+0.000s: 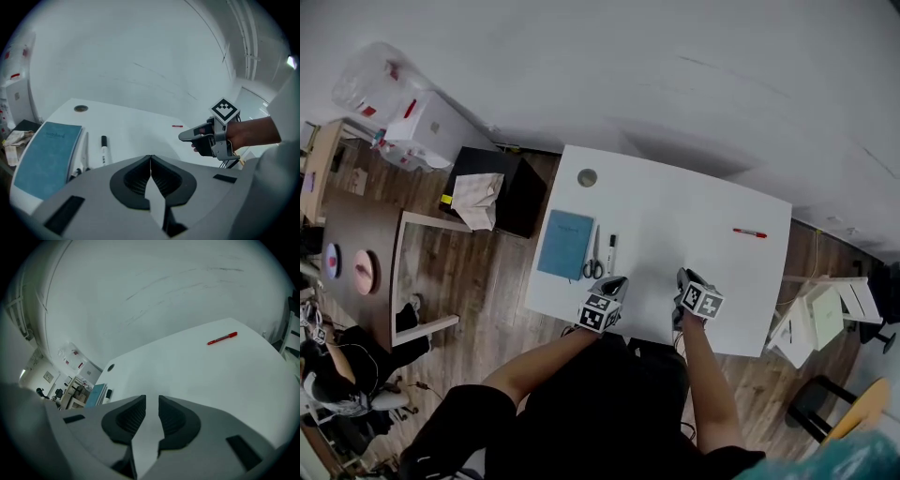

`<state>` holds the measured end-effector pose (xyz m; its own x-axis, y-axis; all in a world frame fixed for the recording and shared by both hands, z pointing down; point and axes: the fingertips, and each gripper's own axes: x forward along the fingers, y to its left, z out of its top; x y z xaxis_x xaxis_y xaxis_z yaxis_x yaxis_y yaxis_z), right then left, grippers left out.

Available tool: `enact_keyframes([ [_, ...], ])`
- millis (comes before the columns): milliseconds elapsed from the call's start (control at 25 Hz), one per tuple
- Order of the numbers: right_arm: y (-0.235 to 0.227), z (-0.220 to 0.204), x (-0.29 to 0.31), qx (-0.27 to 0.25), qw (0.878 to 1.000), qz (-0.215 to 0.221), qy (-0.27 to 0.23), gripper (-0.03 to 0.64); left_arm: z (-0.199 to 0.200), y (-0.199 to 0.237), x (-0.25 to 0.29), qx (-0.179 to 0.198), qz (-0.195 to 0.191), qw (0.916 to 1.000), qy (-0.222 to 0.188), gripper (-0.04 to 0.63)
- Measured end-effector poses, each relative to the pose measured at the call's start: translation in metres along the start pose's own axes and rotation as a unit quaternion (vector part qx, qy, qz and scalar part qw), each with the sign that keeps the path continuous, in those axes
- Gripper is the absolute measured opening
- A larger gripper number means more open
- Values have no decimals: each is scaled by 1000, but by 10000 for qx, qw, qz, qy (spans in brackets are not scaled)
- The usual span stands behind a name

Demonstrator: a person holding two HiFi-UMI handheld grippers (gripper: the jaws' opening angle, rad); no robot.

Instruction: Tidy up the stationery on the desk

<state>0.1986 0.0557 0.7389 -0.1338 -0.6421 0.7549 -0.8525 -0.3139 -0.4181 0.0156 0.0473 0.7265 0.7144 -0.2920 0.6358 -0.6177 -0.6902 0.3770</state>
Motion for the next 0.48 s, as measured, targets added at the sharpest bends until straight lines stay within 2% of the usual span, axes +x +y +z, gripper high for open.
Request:
enact_keyframes([
  [200, -62, 16, -17, 20, 9999, -52, -94, 81, 19, -46, 43, 264, -24, 9996, 47, 14],
  [320, -94, 19, -29, 218, 9996, -39, -164, 82, 45, -73, 68, 905, -67, 9959, 20, 14],
  [480, -129, 22, -47, 240, 9987, -202, -399, 83, 79, -112, 108, 1535, -459, 9870, 158, 15],
])
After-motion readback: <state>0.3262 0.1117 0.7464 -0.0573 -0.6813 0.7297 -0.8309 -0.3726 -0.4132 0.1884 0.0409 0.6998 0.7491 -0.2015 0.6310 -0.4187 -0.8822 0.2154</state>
